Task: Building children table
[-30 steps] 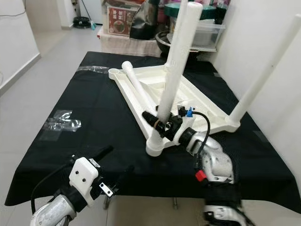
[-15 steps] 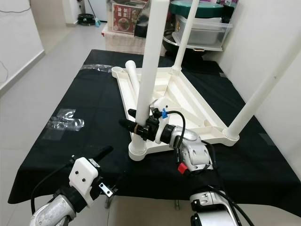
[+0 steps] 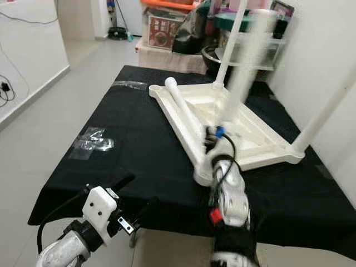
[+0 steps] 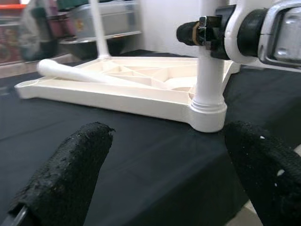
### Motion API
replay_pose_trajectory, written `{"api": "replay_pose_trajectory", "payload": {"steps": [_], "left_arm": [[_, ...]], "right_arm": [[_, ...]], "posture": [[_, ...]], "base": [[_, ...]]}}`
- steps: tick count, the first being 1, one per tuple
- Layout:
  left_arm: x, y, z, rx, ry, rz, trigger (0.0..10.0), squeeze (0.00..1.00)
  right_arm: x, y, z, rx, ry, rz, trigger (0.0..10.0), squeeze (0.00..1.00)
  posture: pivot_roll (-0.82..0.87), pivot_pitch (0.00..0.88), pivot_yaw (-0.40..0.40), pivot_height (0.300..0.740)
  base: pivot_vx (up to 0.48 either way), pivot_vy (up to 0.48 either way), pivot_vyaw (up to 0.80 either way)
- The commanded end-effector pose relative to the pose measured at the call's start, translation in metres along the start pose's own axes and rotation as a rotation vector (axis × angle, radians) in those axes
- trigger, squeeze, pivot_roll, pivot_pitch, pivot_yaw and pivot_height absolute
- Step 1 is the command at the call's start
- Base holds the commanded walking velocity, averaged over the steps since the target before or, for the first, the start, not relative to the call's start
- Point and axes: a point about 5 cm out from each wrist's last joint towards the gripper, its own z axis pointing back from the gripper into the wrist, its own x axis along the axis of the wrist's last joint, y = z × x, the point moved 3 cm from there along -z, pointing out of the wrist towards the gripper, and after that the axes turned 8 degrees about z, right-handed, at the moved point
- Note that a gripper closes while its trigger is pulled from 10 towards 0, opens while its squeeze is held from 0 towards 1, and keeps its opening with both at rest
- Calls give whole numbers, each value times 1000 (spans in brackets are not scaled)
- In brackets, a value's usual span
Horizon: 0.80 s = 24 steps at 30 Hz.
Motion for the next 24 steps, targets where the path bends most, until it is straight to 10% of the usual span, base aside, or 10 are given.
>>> {"api": "replay_pose_trajectory", "payload": {"steps": [1,3,4,5,7,8,14,15,24], "left_arm": [[-5,-1,1,-7,20,11,10000,0],[-6,-1,2,-6,22,15,10000,0],[-7,-1,3,-8,25,14,10000,0],[-7,-2,3,-10,26,14,10000,0],[-7,-2,3,-10,26,15,10000,0],[-7,-1,3,-10,26,15,10000,0],[-6,-1,2,-10,24,16,10000,0],[-6,-1,2,-12,25,15,10000,0],[-6,1,3,6,21,17,10000,0]], "right_arm": [[-5,0,6,-74,51,-32,0,0],[-6,6,9,-68,59,-21,0,0],[-7,13,11,-60,72,-31,2980,0],[-8,19,11,-40,81,-39,10000,0],[-5,23,9,4,58,-43,10000,0],[-1,30,7,67,36,-68,10000,1000],[10,29,0,99,-32,-51,10000,1000],[12,30,-2,124,-35,-66,10000,0],[26,18,-15,290,-111,-36,10000,0]], "posture": [[107,0,-109,740],[108,0,-108,740],[107,0,-108,740],[105,0,-105,740],[105,0,-107,740],[104,0,-105,740],[95,0,-95,740],[98,0,-94,740],[97,0,-92,740]], "base": [[0,0,0],[0,0,0],[0,0,0],[0,0,0],[0,0,0],[0,0,0],[0,0,0],[0,0,0],[0,0,0]]}}
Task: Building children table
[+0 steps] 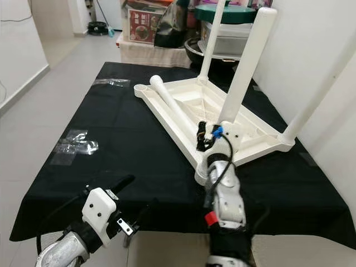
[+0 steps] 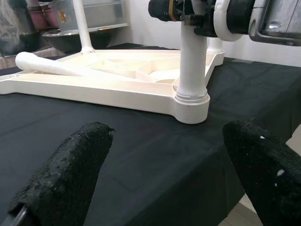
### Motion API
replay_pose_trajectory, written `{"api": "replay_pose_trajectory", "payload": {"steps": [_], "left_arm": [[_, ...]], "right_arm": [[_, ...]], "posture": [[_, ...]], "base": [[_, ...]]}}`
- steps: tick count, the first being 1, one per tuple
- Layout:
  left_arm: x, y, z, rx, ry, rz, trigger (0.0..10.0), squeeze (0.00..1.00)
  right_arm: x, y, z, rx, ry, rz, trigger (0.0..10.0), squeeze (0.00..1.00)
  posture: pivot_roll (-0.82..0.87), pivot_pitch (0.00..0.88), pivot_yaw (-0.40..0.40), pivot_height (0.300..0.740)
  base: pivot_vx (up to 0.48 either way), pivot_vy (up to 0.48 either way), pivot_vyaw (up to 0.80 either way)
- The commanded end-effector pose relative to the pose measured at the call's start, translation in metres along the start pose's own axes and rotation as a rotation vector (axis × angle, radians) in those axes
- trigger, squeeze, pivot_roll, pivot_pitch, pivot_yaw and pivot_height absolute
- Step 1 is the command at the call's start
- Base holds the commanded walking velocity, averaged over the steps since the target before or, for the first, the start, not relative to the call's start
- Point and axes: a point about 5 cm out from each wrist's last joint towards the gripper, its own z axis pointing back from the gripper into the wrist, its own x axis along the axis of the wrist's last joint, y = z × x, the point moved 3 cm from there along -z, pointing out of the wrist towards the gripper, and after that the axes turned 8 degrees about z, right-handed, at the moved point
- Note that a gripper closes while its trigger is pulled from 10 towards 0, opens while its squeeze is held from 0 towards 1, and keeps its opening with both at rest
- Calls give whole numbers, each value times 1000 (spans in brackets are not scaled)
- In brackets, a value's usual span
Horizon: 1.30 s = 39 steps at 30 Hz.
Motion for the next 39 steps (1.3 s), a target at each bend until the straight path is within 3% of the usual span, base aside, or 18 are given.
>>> {"api": "replay_pose_trajectory", "payload": {"steps": [1,4,7,11,13,15,19,25,26,30,31,36,38,39], "left_arm": [[-2,1,0,1,7,10,10000,0],[-1,2,-1,-2,6,9,10000,0],[-1,1,-1,-10,8,8,10000,0],[1,3,0,7,4,-1,10000,0],[5,4,2,26,-11,8,10000,0],[5,4,2,26,-11,8,10000,0],[11,9,4,68,-32,20,10000,0],[12,8,4,63,-32,17,10000,0],[12,8,5,58,-28,13,10000,0],[11,8,5,56,-25,12,10000,0],[11,10,5,66,-22,20,10000,0],[10,13,6,83,-18,37,10000,0],[8,16,7,94,-12,54,10000,0],[8,16,7,94,-12,54,10000,0]], "right_arm": [[4,4,-6,80,-16,-35,10000,0],[14,17,-10,317,-53,-56,10000,0],[20,22,-13,468,-66,-82,10000,0],[19,25,-14,529,-54,-72,10000,0],[14,36,-15,676,-24,-55,10000,0],[14,36,-15,676,-24,-55,10000,0],[-7,69,1,1046,95,79,10000,0],[-13,80,7,1142,111,102,10000,0],[-13,84,5,1147,100,105,1294,0],[-12,87,4,1149,91,108,1294,0],[-11,86,-6,1026,77,109,0,0],[-12,82,-16,878,85,101,0,0],[-15,72,-25,634,143,80,0,0],[-15,72,-25,634,143,80,0,0]], "posture": [[101,0,-88,740],[107,0,-90,740],[113,0,-88,740],[114,0,-81,740],[116,0,-73,740],[116,0,-73,740],[127,0,-65,740],[146,0,-69,740],[147,0,-69,740],[147,0,-69,740],[144,0,-72,740],[134,0,-59,740],[128,1,-51,740],[128,1,-51,740]], "base": [[0,0,0],[0,0,0],[0,0,0],[0,0,0],[0,0,0],[0,0,0],[0,0,0],[0,0,0],[0,0,0],[0,0,0],[0,0,0],[0,0,0],[0,0,0],[0,0,0]]}}
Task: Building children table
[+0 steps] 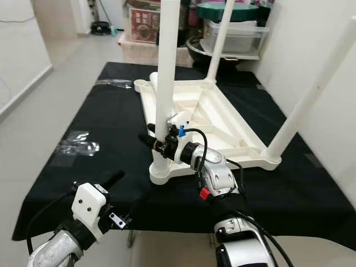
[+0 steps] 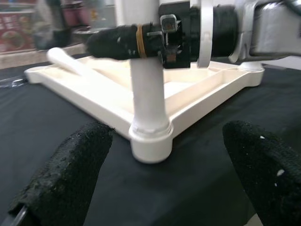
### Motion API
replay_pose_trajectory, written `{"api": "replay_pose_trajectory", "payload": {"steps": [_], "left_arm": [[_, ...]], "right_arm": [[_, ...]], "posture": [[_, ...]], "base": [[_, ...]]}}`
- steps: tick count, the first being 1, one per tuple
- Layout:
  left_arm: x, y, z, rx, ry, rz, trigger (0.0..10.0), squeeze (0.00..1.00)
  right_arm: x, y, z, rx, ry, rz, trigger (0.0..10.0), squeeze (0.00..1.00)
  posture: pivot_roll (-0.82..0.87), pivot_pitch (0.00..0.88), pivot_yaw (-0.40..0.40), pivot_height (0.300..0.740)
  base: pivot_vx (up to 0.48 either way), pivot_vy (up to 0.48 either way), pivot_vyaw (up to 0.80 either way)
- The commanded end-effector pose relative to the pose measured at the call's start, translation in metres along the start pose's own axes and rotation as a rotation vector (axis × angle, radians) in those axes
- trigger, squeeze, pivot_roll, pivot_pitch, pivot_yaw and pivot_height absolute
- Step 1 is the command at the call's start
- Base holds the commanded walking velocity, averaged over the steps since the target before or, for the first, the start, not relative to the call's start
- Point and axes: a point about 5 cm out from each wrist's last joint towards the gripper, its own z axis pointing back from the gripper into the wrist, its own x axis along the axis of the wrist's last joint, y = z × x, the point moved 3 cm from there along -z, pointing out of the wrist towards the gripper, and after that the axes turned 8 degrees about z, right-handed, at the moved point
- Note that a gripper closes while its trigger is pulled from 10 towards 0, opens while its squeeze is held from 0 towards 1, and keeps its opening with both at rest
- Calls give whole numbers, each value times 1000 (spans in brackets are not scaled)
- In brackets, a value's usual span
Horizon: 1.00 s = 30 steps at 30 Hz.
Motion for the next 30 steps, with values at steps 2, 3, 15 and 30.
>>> {"api": "replay_pose_trajectory", "payload": {"steps": [2,3,15,30], "left_arm": [[-1,1,2,10,10,15,10000,0],[-1,2,2,12,10,14,10000,0],[-3,6,1,14,19,-7,10000,0],[-2,6,0,11,19,-6,10000,0]], "right_arm": [[-13,-28,13,-274,82,-36,0,0],[-15,-34,18,-374,96,-31,0,0],[-31,-26,63,-981,139,-80,0,0],[15,-20,37,-794,-140,-129,10000,0]], "posture": [[127,0,-51,740],[127,2,-50,740],[134,5,-60,740],[132,6,-59,740]], "base": [[0,0,0],[0,0,0],[0,0,0],[0,0,0]]}}
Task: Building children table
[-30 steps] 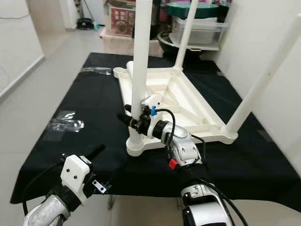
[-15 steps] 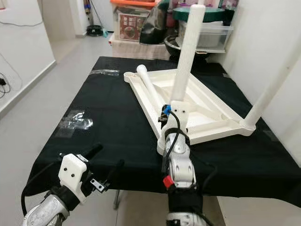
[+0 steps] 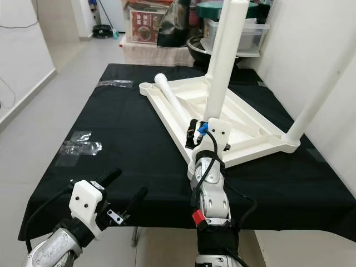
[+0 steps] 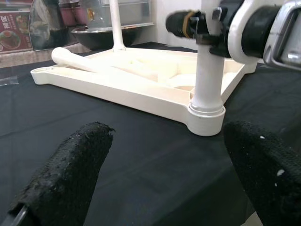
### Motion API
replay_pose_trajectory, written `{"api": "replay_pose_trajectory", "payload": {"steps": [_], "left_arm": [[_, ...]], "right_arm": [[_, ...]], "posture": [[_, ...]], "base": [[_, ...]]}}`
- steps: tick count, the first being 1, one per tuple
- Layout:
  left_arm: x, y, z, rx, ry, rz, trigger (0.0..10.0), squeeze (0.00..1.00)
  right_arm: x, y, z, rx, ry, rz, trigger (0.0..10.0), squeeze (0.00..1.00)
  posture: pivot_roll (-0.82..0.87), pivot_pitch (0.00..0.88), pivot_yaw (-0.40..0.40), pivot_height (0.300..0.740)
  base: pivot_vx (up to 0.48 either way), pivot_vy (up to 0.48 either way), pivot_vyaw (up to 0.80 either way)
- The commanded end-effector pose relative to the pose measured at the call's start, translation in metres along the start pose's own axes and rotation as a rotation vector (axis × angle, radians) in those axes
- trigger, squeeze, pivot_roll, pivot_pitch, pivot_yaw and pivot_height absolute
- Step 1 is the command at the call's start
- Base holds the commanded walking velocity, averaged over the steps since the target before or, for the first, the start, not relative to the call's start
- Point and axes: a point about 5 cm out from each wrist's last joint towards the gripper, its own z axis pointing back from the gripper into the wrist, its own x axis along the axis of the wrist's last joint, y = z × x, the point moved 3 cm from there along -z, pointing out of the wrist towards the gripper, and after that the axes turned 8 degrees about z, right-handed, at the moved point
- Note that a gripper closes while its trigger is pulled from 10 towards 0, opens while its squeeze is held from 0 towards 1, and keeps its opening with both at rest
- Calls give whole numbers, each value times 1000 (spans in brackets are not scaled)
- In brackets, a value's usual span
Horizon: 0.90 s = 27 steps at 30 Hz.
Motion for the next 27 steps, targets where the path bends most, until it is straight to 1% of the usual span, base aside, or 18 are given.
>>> {"api": "replay_pose_trajectory", "payload": {"steps": [1,3,5,7,8,9,10,12,13,14,15,16,19,20,21,22,23,27], "left_arm": [[-3,1,-1,2,18,-4,10000,0],[-3,1,-1,2,18,-4,10000,0],[-2,2,-1,1,16,-5,10000,0],[-2,2,-1,1,16,-5,10000,0],[-2,1,0,-6,18,-3,10000,0],[-2,1,0,-6,18,-3,10000,0],[-2,0,0,-12,19,-1,10000,0],[-2,0,0,-12,19,-1,10000,0],[-3,0,0,-16,20,0,10000,0],[-3,0,0,-16,20,0,10000,0],[-3,-1,-1,-20,19,0,10000,0],[-2,-2,-2,-23,17,0,10000,0],[-2,-2,-2,-23,17,0,10000,0],[-2,-2,-3,-25,16,-1,10000,0],[-2,-2,-3,-25,16,-1,10000,0],[-2,-3,-4,-29,14,-2,10000,0],[-2,-4,-4,-33,12,-3,10000,0],[-2,-5,-4,-36,11,-2,10000,0]], "right_arm": [[18,8,-7,55,-60,-87,10000,0],[18,8,-7,55,-60,-87,10000,0],[42,3,-20,170,-154,-113,10000,0],[42,3,-20,170,-154,-113,10000,0],[50,7,-25,289,-165,-118,10000,0],[50,7,-25,289,-165,-118,10000,0],[52,13,-27,418,-156,-106,10000,0],[52,13,-27,418,-156,-106,10000,0],[48,21,-23,571,-124,-110,10000,0],[48,21,-23,571,-124,-110,10000,0],[35,33,-9,813,-73,-61,10000,0],[24,42,8,1017,-15,-63,10000,0],[24,42,8,1017,-15,-63,10000,0],[18,47,22,1174,23,-63,10000,0],[18,47,22,1174,23,-63,10000,0],[14,51,33,1300,48,-74,10000,0],[14,53,35,1353,53,-92,10000,0],[14,54,34,1367,57,-100,10000,0]], "posture": [[140,10,-59,740],[140,10,-59,740],[137,12,-49,740],[137,12,-49,740],[137,13,-48,740],[137,13,-48,740],[141,13,-54,740],[141,13,-54,740],[138,12,-52,740],[138,12,-52,740],[144,8,-60,740],[147,9,-63,740],[147,9,-63,740],[148,10,-65,740],[148,10,-65,740],[154,9,-70,740],[158,0,-72,740],[156,0,-71,740]], "base": [[0,0,0],[0,0,0],[0,0,0],[0,0,0],[0,0,0],[0,0,0],[0,0,0],[0,0,0],[0,0,0],[0,0,0],[0,0,0],[0,0,0],[0,0,0],[0,0,0],[0,0,0],[0,0,0],[0,0,0],[0,0,0]]}}
